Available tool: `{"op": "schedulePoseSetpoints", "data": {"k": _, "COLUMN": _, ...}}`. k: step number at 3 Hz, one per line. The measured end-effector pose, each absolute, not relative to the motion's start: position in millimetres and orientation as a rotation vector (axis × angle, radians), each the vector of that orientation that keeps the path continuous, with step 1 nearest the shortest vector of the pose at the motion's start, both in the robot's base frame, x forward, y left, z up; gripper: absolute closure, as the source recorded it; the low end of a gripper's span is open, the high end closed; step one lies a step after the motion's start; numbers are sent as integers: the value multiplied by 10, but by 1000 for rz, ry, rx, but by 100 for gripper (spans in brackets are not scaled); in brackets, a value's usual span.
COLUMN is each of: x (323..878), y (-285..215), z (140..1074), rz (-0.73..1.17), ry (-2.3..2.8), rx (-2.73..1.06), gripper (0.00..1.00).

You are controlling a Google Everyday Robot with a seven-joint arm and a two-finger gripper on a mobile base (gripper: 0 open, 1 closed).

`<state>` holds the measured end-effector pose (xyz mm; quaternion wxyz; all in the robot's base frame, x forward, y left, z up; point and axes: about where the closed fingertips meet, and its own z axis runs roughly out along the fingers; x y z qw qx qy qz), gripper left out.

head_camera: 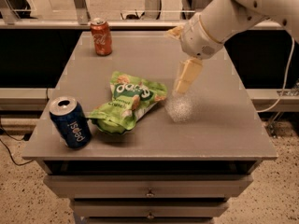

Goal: Move green rice chip bag near pepsi can

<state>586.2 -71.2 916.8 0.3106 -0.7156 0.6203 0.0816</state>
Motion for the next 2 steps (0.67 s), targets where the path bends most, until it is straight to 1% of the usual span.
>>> {"op": "schedulePoseSetpoints", "data": {"k": 1, "x": 5893, "y": -1119, "z": 9431, "rz": 125, "ry": 1658, "rx": -1809, "gripper": 0}}
{"op": "schedulePoseSetpoints", "data": {"k": 2, "x": 5902, "y": -1222, "z": 9490, "rz": 106, "ry": 1664, "rx": -1786, "gripper": 0}}
